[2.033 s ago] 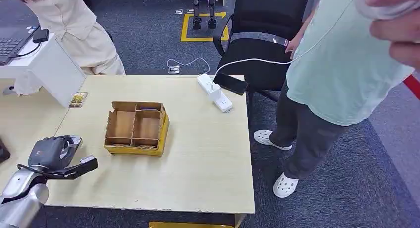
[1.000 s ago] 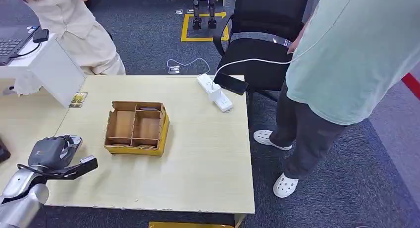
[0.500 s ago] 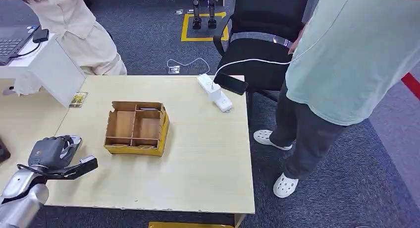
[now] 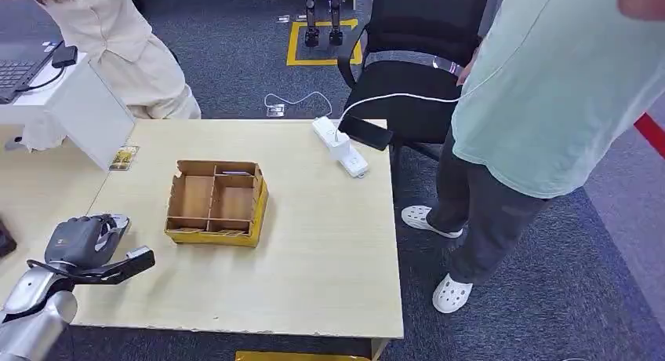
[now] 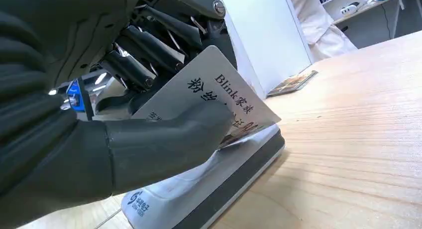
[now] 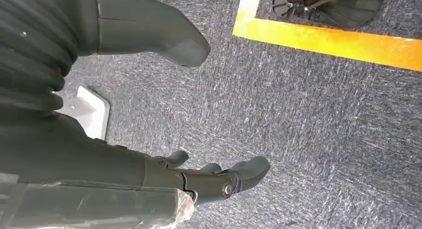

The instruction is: Pass the card to the sensor for recognition and then transmit it.

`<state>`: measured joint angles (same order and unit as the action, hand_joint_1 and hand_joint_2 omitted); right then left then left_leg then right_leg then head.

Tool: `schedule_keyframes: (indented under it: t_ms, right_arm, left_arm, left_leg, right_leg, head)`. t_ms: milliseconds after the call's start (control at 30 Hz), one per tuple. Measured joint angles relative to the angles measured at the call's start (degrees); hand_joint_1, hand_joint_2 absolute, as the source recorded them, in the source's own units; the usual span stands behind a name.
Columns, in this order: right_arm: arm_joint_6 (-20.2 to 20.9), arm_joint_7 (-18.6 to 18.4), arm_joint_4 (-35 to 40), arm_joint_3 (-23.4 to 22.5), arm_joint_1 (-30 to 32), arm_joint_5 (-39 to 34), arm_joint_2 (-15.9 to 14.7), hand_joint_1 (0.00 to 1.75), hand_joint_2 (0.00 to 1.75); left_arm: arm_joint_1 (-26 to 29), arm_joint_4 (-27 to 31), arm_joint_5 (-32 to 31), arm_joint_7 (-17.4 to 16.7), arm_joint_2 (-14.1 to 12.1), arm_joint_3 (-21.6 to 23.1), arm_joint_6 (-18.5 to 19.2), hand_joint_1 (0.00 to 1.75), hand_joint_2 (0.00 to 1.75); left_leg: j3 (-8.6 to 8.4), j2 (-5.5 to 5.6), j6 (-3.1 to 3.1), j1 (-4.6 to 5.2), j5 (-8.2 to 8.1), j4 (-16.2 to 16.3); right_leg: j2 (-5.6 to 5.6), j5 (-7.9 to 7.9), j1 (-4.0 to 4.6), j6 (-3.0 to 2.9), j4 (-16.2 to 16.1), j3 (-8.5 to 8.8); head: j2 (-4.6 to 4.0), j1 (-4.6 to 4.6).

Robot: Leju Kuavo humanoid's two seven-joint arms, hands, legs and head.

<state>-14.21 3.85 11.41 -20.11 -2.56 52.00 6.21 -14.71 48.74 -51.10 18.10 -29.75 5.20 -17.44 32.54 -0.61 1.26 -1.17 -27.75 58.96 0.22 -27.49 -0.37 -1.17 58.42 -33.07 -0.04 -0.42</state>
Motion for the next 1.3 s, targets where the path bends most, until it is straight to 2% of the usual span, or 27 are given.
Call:
schedule_keyframes:
  t_ms: [1300]
  right_arm:
    - [0.0,0.0,0.0,0.0,0.0,0.0,0.0,0.0,1.75]
  left_arm:
    - [0.0,0.0,0.0,0.0,0.0,0.0,0.0,1.75,1.75]
  left_leg:
    - [0.01,0.0,0.0,0.0,0.0,0.03]
  right_leg:
    - [0.0,0.0,0.0,0.0,0.0,0.0]
  head:
    - [0.0,0.0]
